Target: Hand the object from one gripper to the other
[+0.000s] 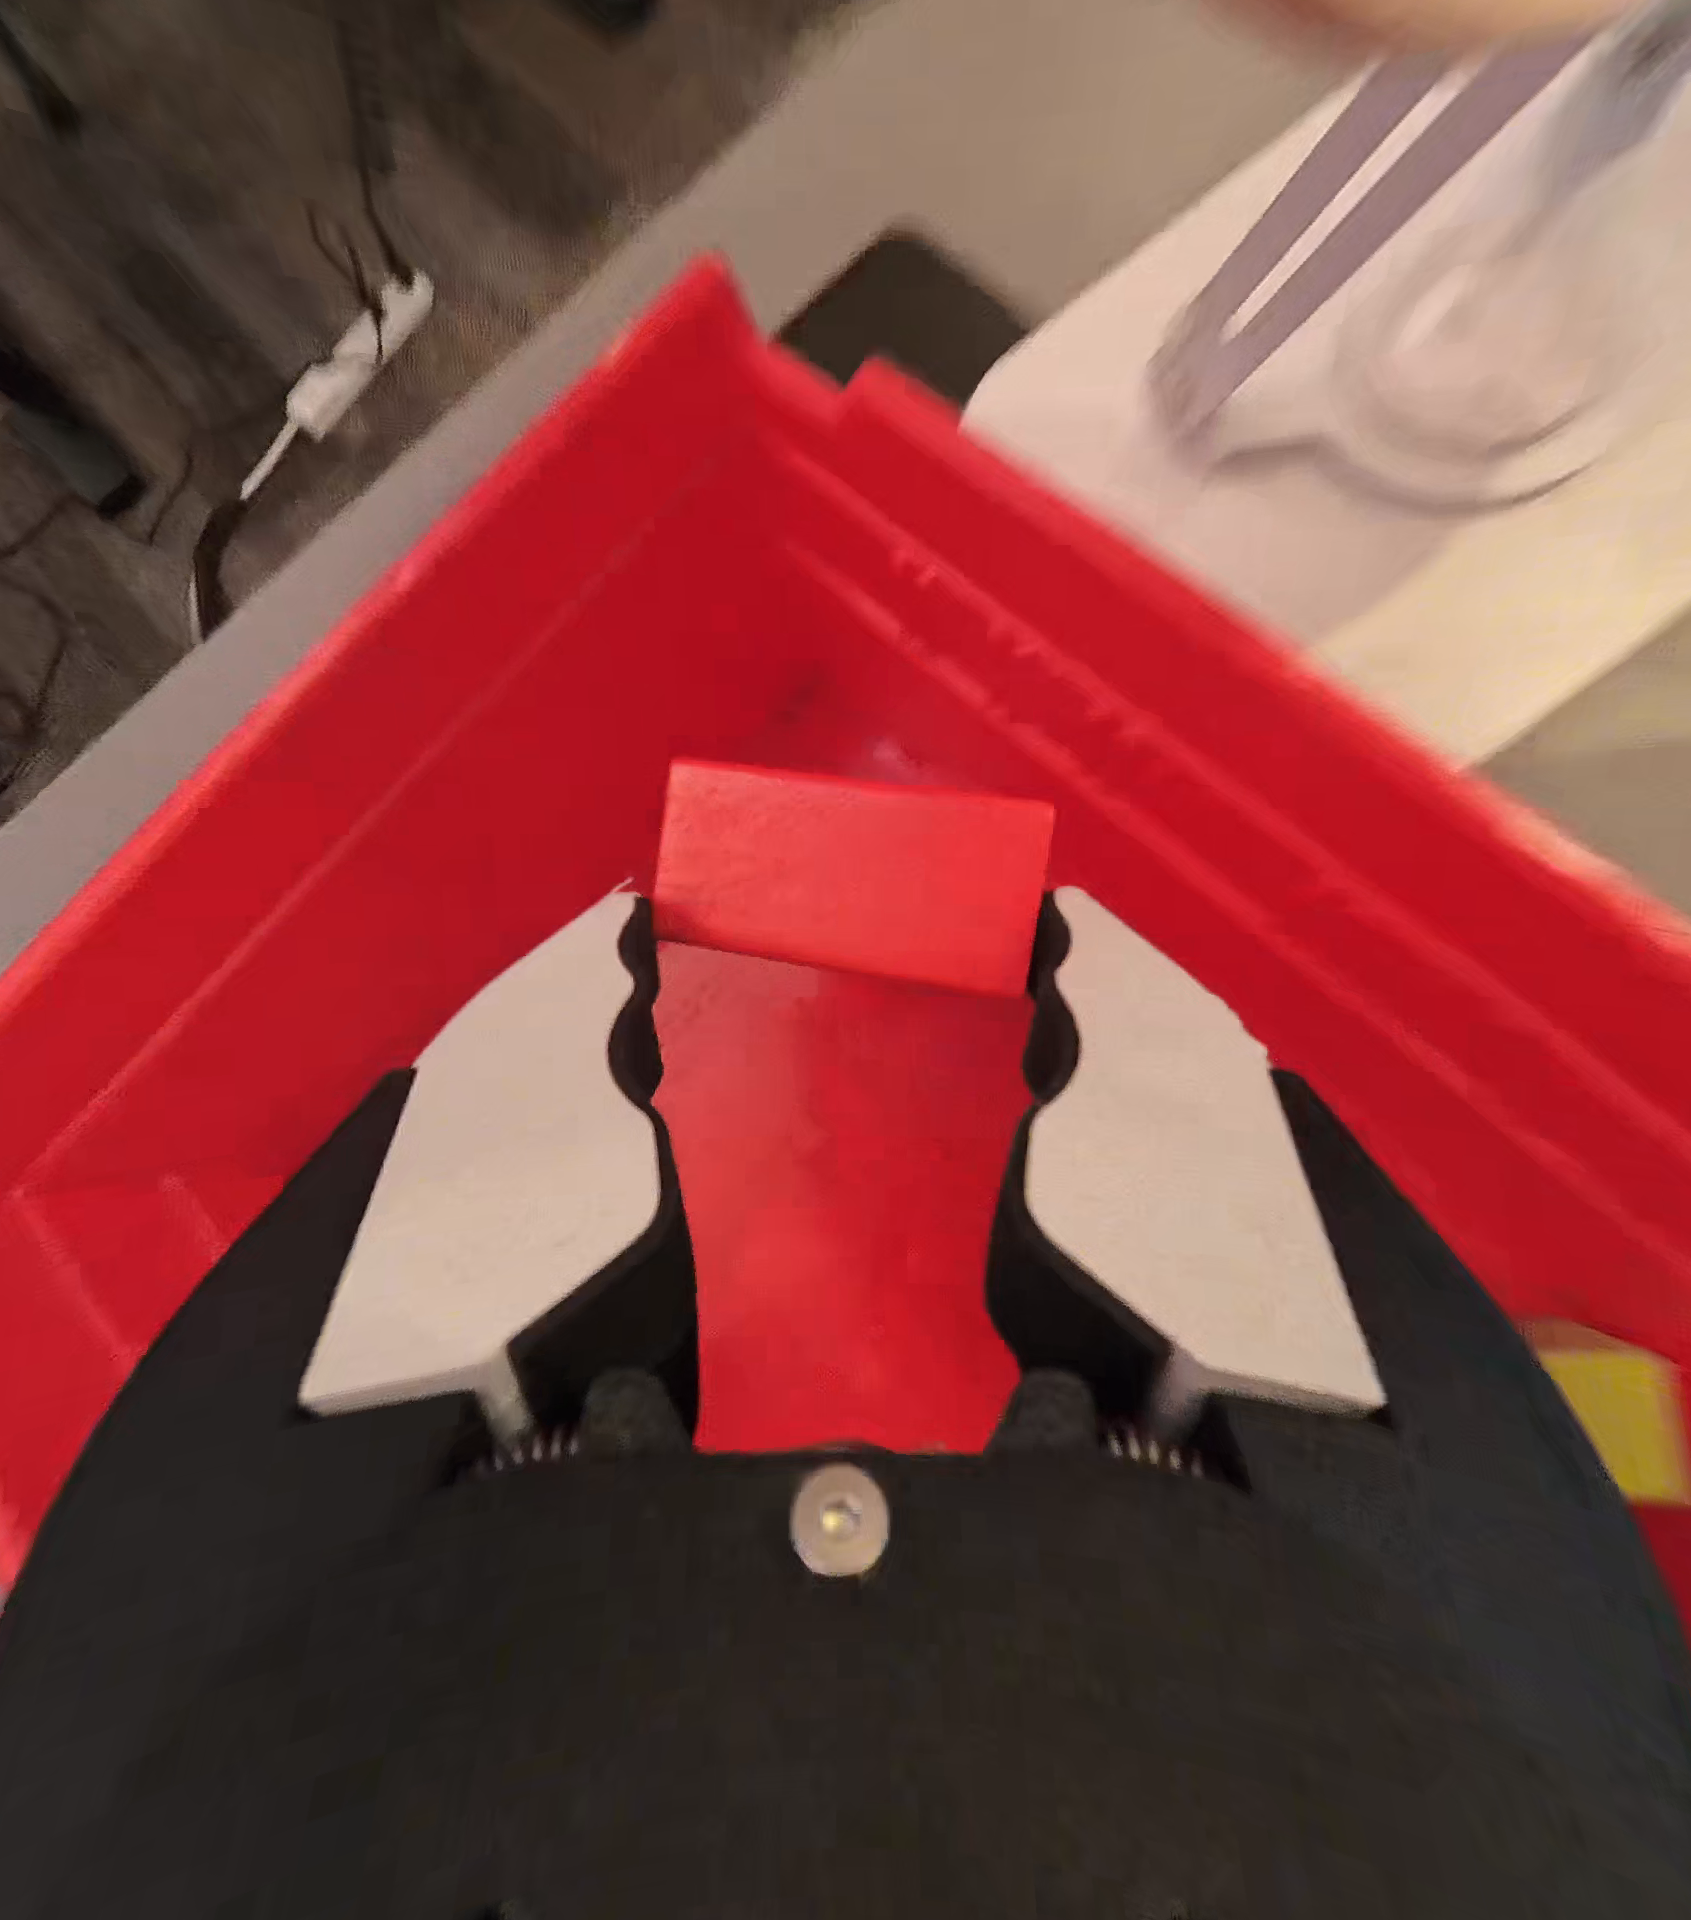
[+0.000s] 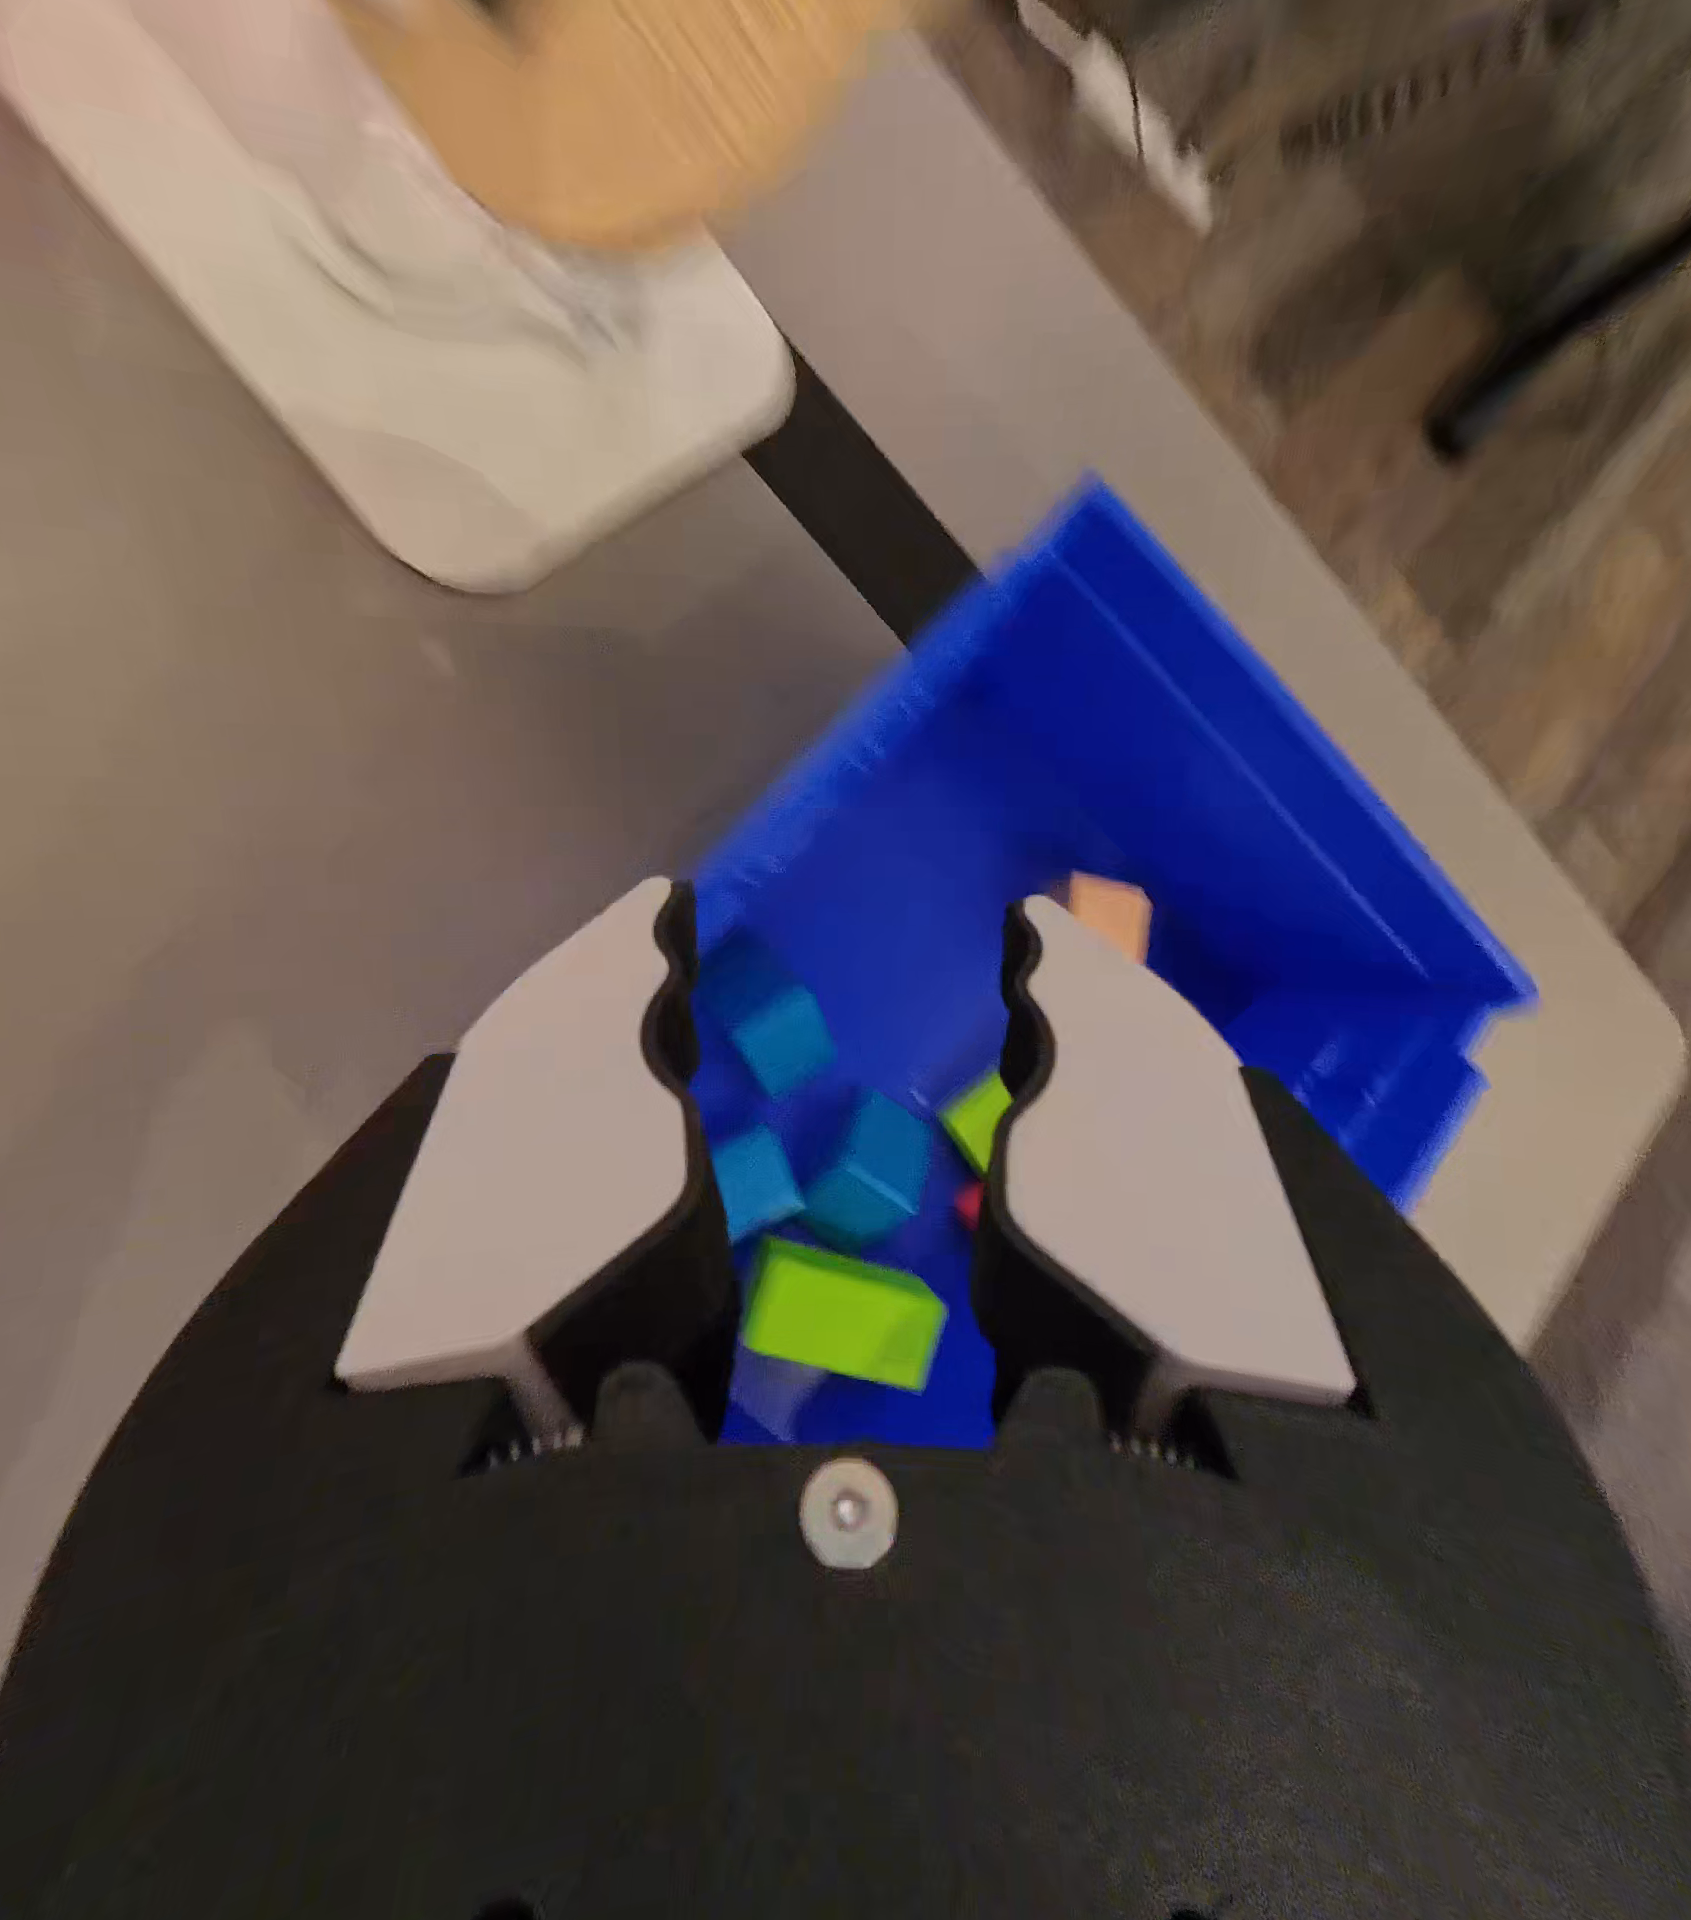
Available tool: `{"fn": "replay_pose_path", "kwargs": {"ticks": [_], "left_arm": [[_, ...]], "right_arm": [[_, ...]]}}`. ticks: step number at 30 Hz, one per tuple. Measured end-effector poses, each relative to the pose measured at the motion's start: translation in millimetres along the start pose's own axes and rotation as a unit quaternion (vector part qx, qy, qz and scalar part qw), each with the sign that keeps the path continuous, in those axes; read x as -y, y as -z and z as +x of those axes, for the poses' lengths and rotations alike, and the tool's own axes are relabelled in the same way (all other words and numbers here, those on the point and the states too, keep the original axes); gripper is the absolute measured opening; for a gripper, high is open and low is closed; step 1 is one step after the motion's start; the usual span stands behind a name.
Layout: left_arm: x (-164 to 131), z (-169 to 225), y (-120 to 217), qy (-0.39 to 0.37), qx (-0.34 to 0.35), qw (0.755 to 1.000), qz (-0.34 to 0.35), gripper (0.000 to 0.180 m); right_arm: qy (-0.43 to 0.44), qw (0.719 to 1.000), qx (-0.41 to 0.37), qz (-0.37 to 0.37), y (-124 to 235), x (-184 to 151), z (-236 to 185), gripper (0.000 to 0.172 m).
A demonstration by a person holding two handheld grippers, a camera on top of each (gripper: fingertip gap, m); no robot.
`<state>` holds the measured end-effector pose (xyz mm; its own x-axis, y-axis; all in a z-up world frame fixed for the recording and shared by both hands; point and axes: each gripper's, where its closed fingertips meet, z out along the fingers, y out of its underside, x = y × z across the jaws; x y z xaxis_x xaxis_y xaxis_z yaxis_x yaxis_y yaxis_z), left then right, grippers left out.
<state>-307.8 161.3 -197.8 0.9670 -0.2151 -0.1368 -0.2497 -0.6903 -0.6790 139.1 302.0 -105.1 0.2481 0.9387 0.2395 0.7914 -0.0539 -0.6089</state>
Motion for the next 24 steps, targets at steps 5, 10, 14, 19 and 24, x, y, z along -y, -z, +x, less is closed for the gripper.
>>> {"fn": "replay_pose_path", "kwargs": {"ticks": [5, 10, 14, 19, 24], "left_arm": [[56.1, 71.3, 104.9, 0.011, -0.114, 0.968, 0.223, 0.069], [93.5, 165.3, 170.5, 0.006, -0.202, 0.918, 0.341, 0.069], [114.2, 228.9, 198.2, 0.018, -0.276, 0.875, 0.398, 0.068], [120.7, 269.3, 201.2, 0.011, -0.306, 0.857, 0.415, 0.068], [123.1, 284.9, 203.7, 0.024, -0.342, 0.839, 0.423, 0.068]], "right_arm": [[0.032, 0.970, 0.126, 0.203, 43.2, 90.2, -123.4, 0.081], [0.010, 0.895, 0.231, 0.381, 65.0, 164.9, -219.3, 0.100], [-0.038, 0.842, 0.294, 0.450, 68.1, 193.4, -253.2, 0.104], [-0.062, 0.808, 0.338, 0.479, 71.9, 200.6, -269.6, 0.094], [-0.067, 0.789, 0.375, 0.483, 78.3, 194.2, -274.9, 0.073]]}}
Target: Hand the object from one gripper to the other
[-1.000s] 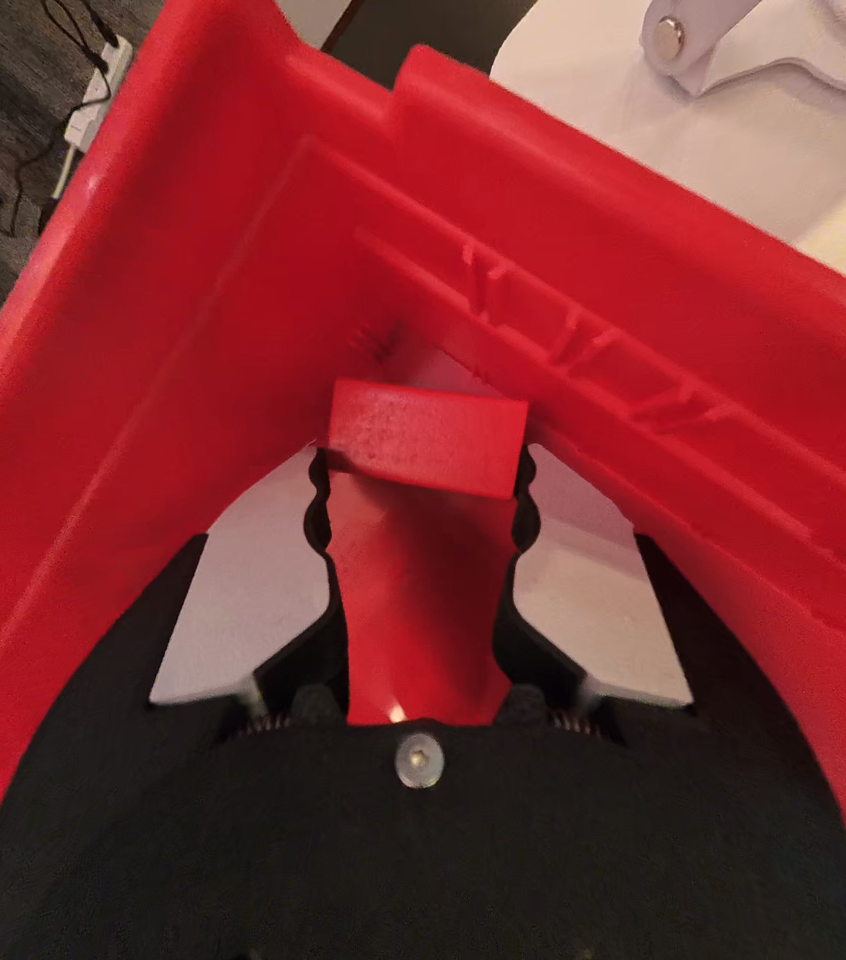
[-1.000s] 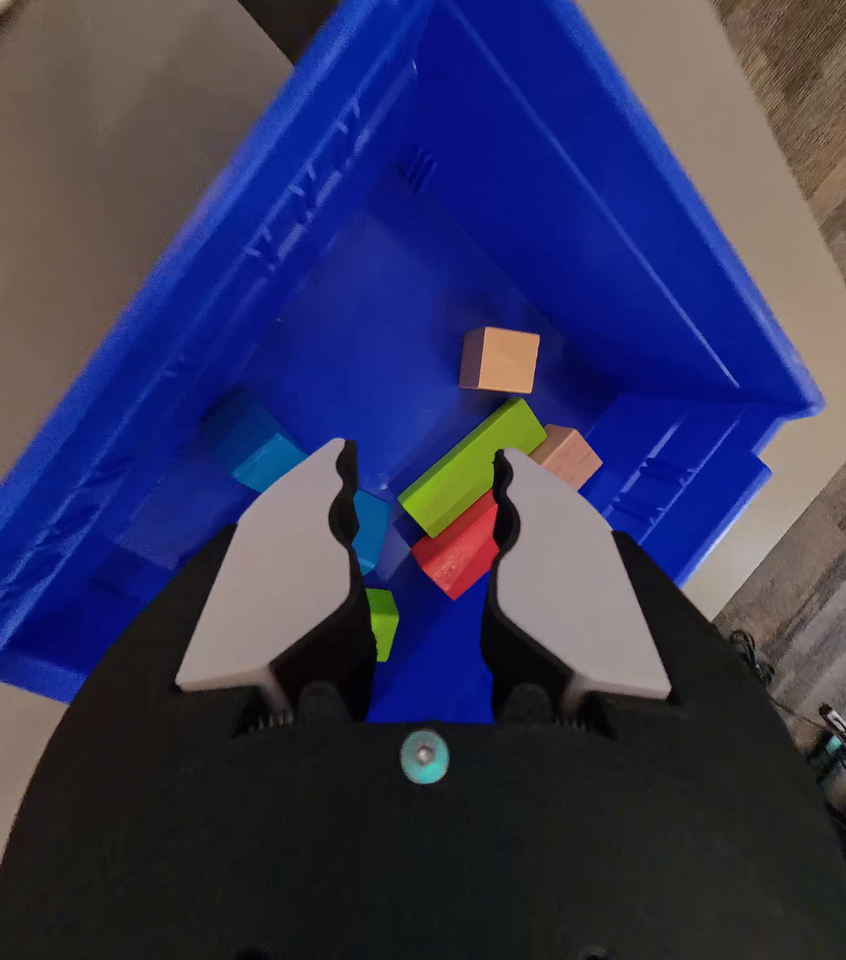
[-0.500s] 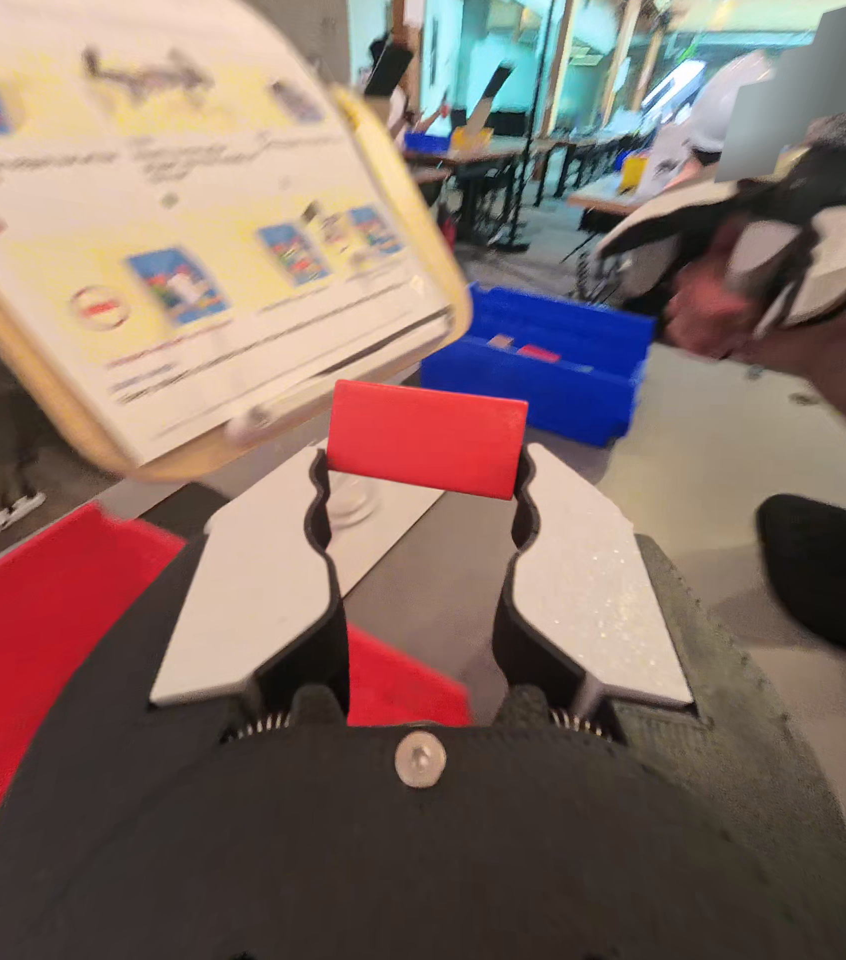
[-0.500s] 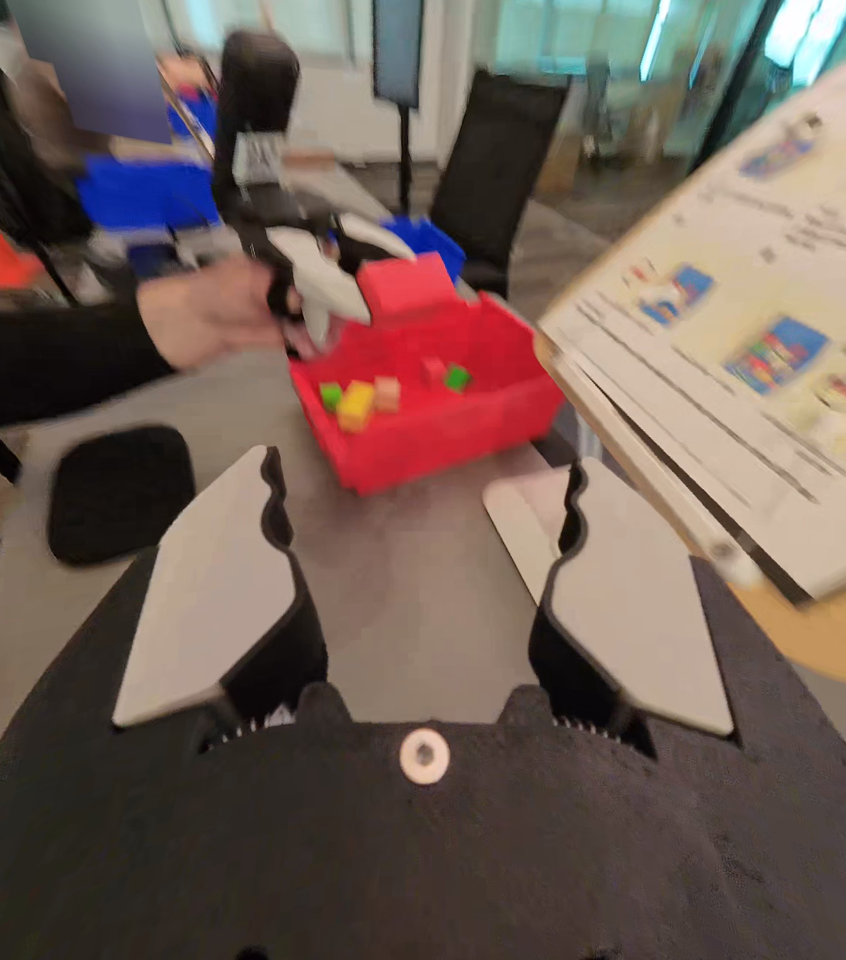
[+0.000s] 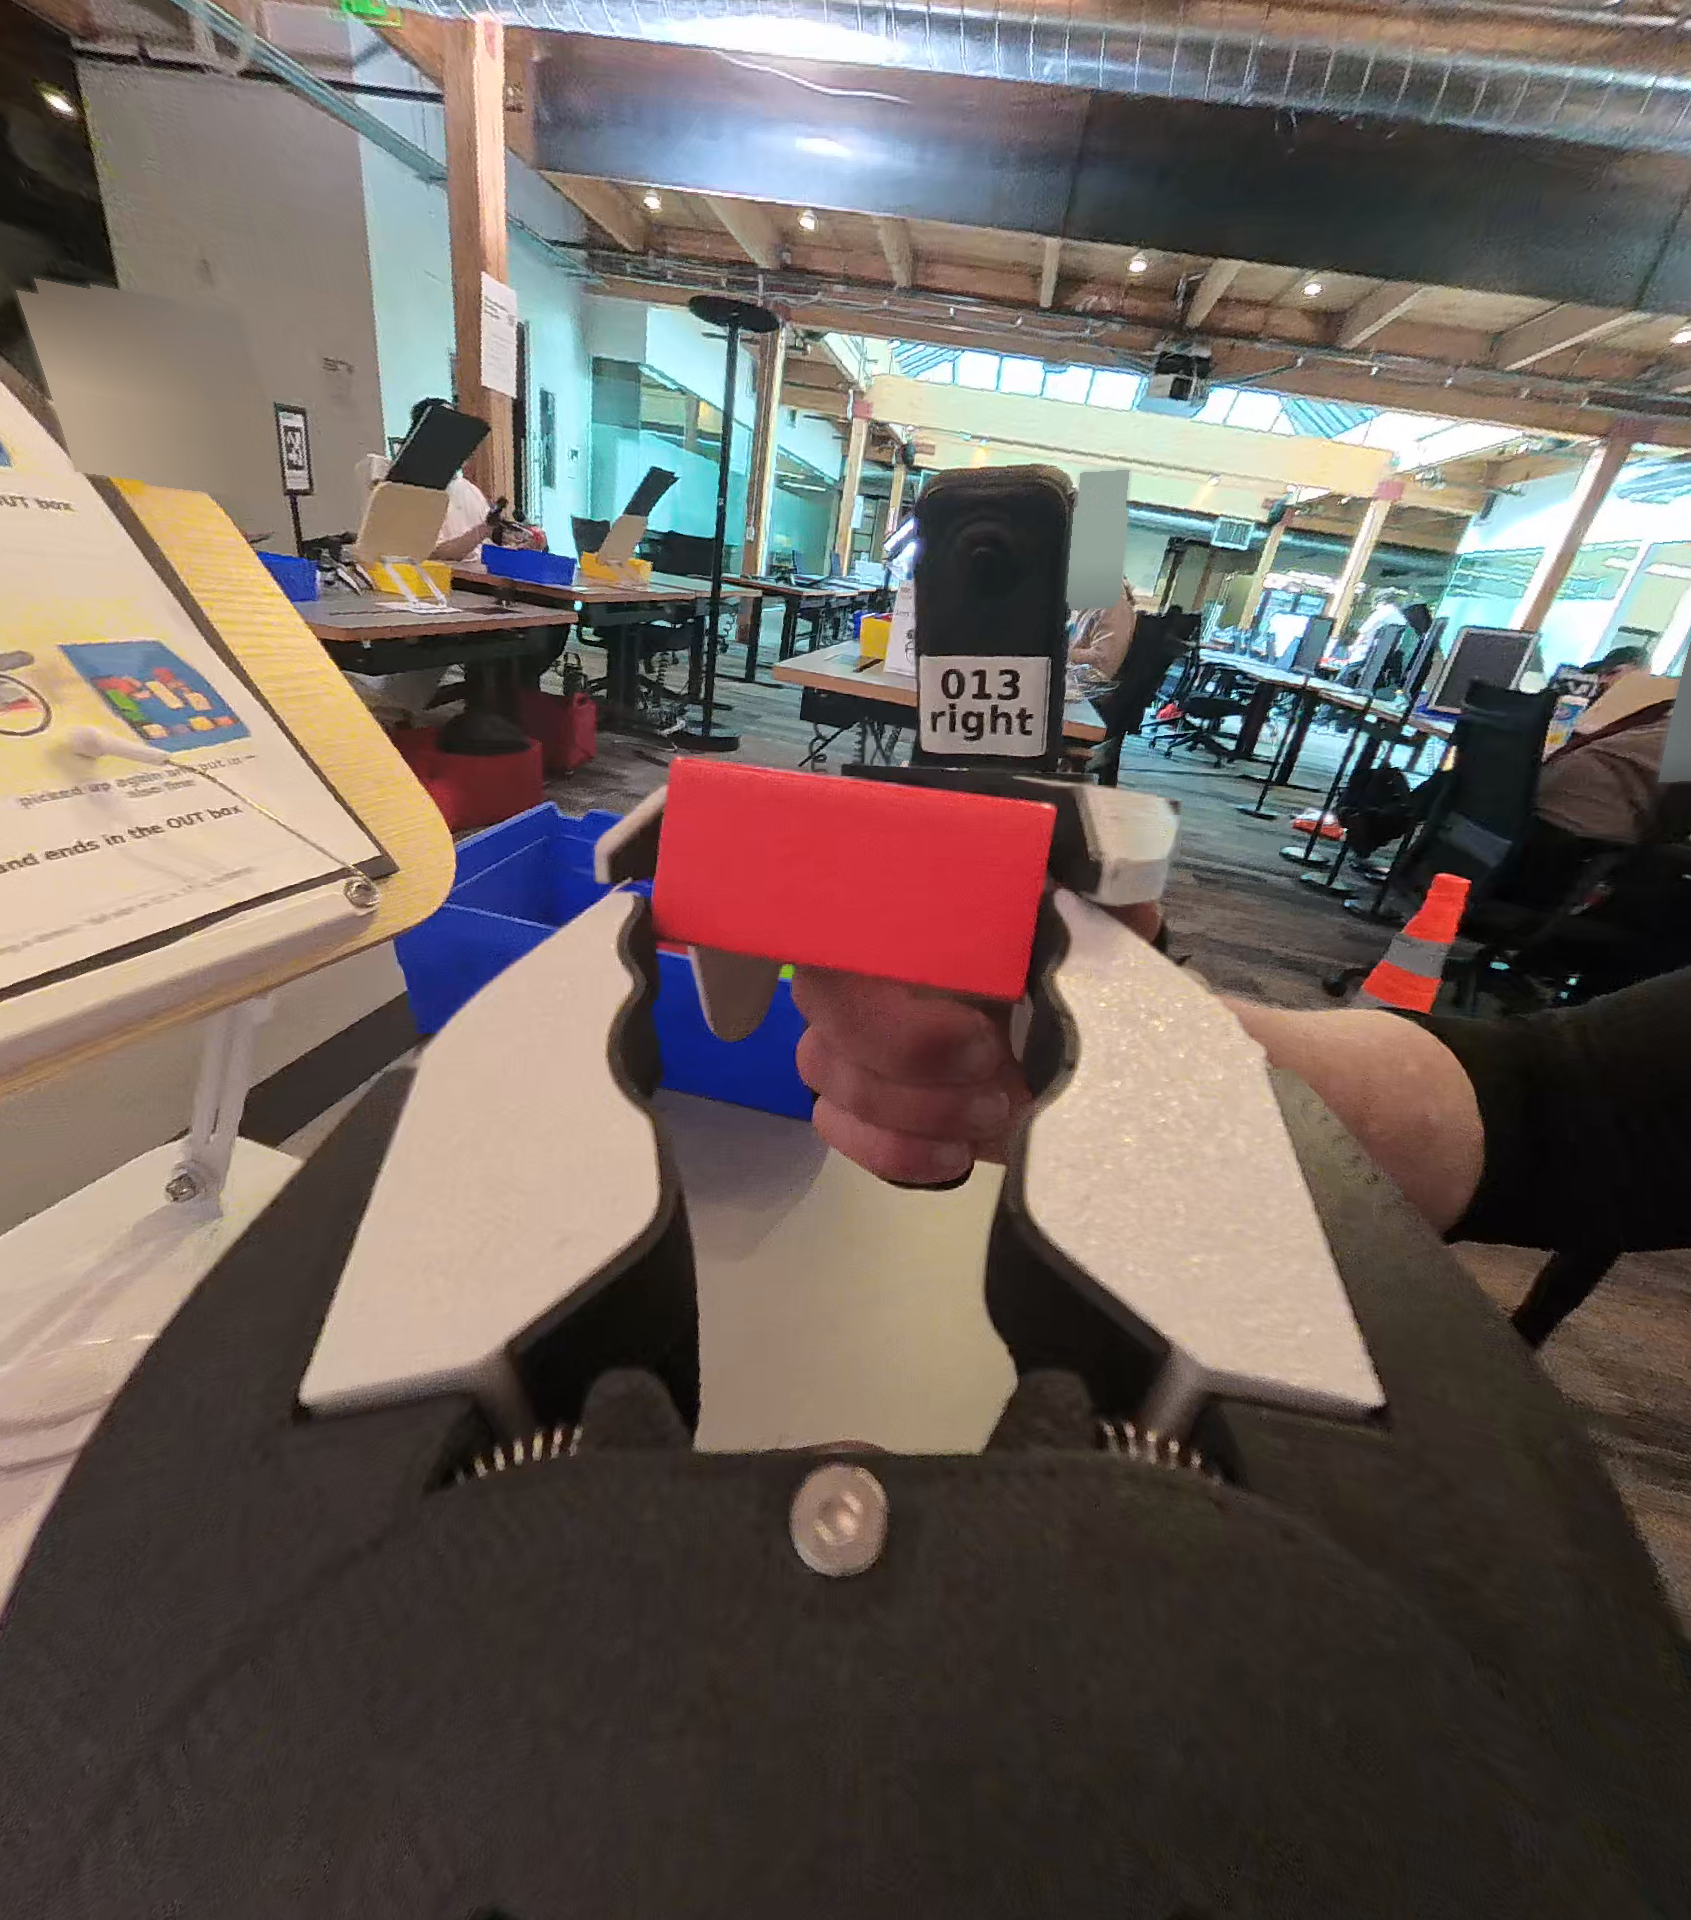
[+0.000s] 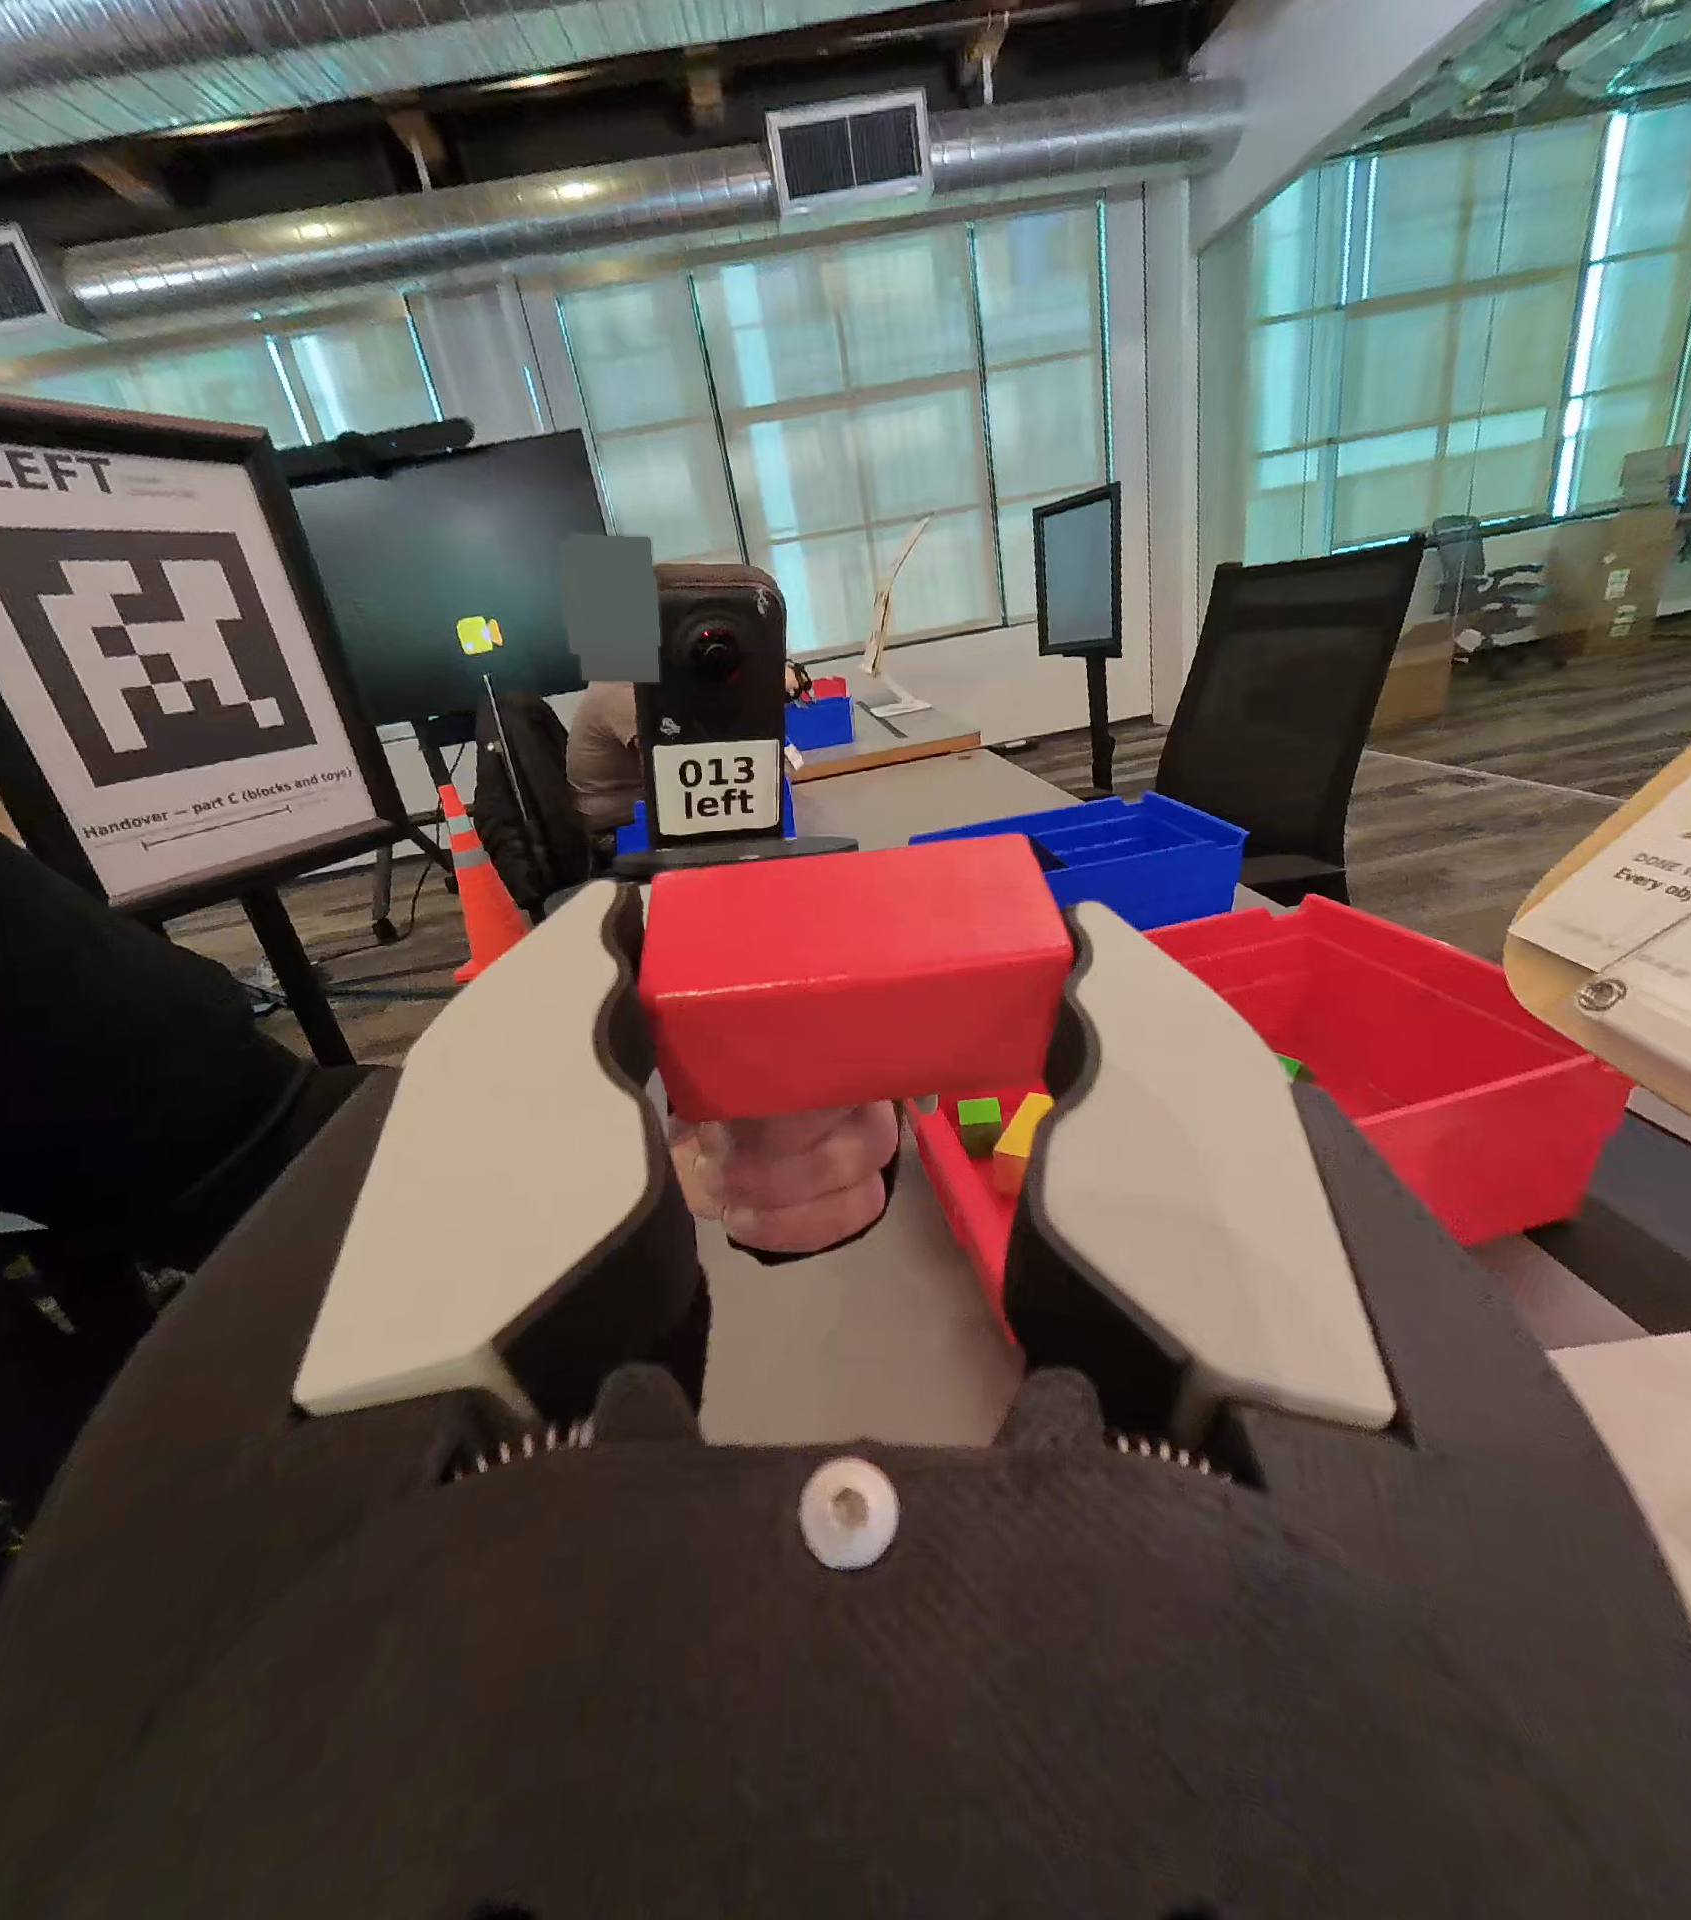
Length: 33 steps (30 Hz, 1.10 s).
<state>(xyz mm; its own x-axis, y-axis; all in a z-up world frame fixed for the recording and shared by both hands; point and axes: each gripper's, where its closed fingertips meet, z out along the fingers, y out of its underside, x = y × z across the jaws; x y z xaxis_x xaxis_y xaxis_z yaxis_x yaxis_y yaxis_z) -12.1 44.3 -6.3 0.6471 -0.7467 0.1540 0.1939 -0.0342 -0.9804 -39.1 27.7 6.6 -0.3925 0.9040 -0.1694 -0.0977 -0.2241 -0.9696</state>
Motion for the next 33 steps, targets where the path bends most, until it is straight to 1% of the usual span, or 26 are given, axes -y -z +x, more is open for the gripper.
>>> {"fn": "replay_pose_path", "kwargs": {"ticks": [5, 6, 8, 10, 12, 14, 15, 17, 19, 22, 24, 26, 28, 29, 32, 33], "left_arm": [[-0.3, 7.0, -5.0, 0.000, -0.012, 1.000, 0.002, 0.068], [3.0, 7.0, -4.6, 0.004, -0.012, 1.000, 0.008, 0.076], [5.2, -4.1, 2.9, -0.006, 0.021, 1.000, -0.008, 0.088], [1.7, -22.4, 19.6, -0.050, 0.074, 0.995, -0.049, 0.084], [-1.4, -37.8, 40.4, -0.092, 0.113, 0.986, -0.085, 0.075], [-6.7, -55.4, 61.0, -0.111, 0.150, 0.975, -0.121, 0.068], [-8.4, -63.3, 70.1, -0.114, 0.163, 0.971, -0.131, 0.068], [-13.2, -77.4, 84.8, -0.110, 0.182, 0.966, -0.147, 0.064], [-19.3, -88.4, 95.2, -0.103, 0.194, 0.962, -0.164, 0.062], [-30.3, -99.5, 104.8, -0.102, 0.210, 0.953, -0.192, 0.061], [-38.9, -105.0, 108.6, -0.105, 0.218, 0.947, -0.210, 0.062], [-47.1, -111.7, 112.2, -0.103, 0.226, 0.942, -0.226, 0.063], [-54.6, -117.7, 115.1, -0.102, 0.228, 0.937, -0.243, 0.065], [-56.3, -121.1, 116.3, -0.102, 0.231, 0.936, -0.246, 0.065], [-57.4, -131.1, 119.1, -0.095, 0.233, 0.936, -0.247, 0.066], [-57.9, -136.3, 121.2, -0.095, 0.237, 0.934, -0.250, 0.067]], "right_arm": [[0.014, 1.000, -0.005, -0.007, 9.5, 4.8, -4.5, 0.072], [0.020, 1.000, -0.011, -0.009, 16.6, 11.1, -3.1, 0.072], [0.044, 0.997, -0.042, -0.039, 43.0, 24.9, 9.8, 0.072], [0.091, 0.984, -0.105, -0.109, 87.2, 32.6, 39.8, 0.072], [0.115, 0.955, -0.164, -0.220, 146.0, 25.8, 80.7, 0.072], [0.132, 0.911, -0.236, -0.311, 209.2, 19.4, 128.3, 0.072], [0.119, 0.891, -0.257, -0.355, 236.7, 11.2, 148.6, 0.070], [0.109, 0.848, -0.285, -0.434, 281.3, -10.8, 186.1, 0.072], [0.082, 0.804, -0.285, -0.516, 313.2, -44.0, 212.4, 0.072], [0.056, 0.754, -0.251, -0.605, 338.5, -91.5, 234.4, 0.072], [0.039, 0.728, -0.234, -0.643, 349.8, -115.3, 245.1, 0.072], [0.020, 0.715, -0.223, -0.663, 357.2, -130.9, 254.2, 0.072], [0.002, 0.716, -0.219, -0.663, 360.4, -141.3, 262.5, 0.072], [-0.005, 0.710, -0.214, -0.670, 363.9, -146.5, 264.8, 0.073], [-0.016, 0.678, -0.212, -0.704, 381.9, -158.6, 271.4, 0.073], [-0.021, 0.673, -0.208, -0.710, 385.4, -161.0, 271.9, 0.073]]}}
